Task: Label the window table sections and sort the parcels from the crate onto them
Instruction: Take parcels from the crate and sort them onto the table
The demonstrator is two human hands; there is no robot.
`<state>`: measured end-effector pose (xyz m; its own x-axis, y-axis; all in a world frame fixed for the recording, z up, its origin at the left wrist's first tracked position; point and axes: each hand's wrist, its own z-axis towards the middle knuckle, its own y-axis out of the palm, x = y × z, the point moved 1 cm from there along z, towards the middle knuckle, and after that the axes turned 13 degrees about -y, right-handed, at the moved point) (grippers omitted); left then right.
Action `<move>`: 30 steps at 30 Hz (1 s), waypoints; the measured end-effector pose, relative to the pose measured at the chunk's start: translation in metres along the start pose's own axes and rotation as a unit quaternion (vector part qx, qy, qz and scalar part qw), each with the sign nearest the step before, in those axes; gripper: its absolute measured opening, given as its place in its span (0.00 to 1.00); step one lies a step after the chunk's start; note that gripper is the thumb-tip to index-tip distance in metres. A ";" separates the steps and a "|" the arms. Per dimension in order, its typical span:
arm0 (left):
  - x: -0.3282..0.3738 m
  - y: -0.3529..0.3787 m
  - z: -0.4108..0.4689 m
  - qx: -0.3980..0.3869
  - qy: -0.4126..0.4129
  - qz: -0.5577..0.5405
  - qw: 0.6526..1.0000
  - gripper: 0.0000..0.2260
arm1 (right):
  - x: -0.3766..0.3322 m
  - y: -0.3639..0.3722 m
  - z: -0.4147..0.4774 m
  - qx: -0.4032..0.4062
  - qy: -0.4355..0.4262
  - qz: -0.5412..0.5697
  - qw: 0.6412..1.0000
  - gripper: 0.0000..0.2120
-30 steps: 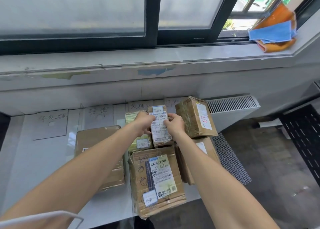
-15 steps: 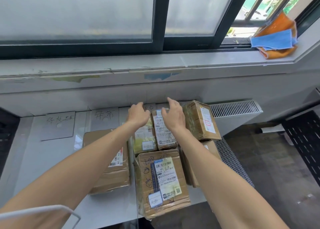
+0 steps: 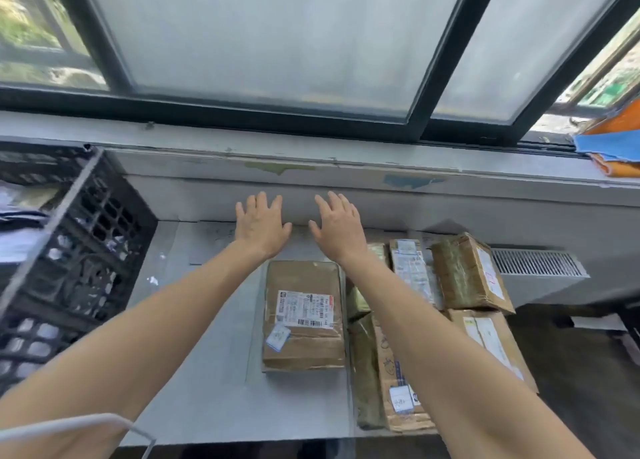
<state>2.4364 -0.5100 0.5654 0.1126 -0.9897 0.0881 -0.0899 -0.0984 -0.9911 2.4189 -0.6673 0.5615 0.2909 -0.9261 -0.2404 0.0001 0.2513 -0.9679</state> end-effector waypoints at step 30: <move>-0.529 -0.034 -0.028 -0.081 -0.292 -0.115 0.946 0.23 | -0.497 0.129 0.143 -0.152 -0.282 -0.039 0.946 0.36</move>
<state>2.3520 0.0143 0.5554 0.6714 -0.7185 0.1816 -0.1422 -0.3654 -0.9199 2.4111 -0.1341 0.5671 0.7659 -0.6194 -0.1726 -0.2075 0.0159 -0.9781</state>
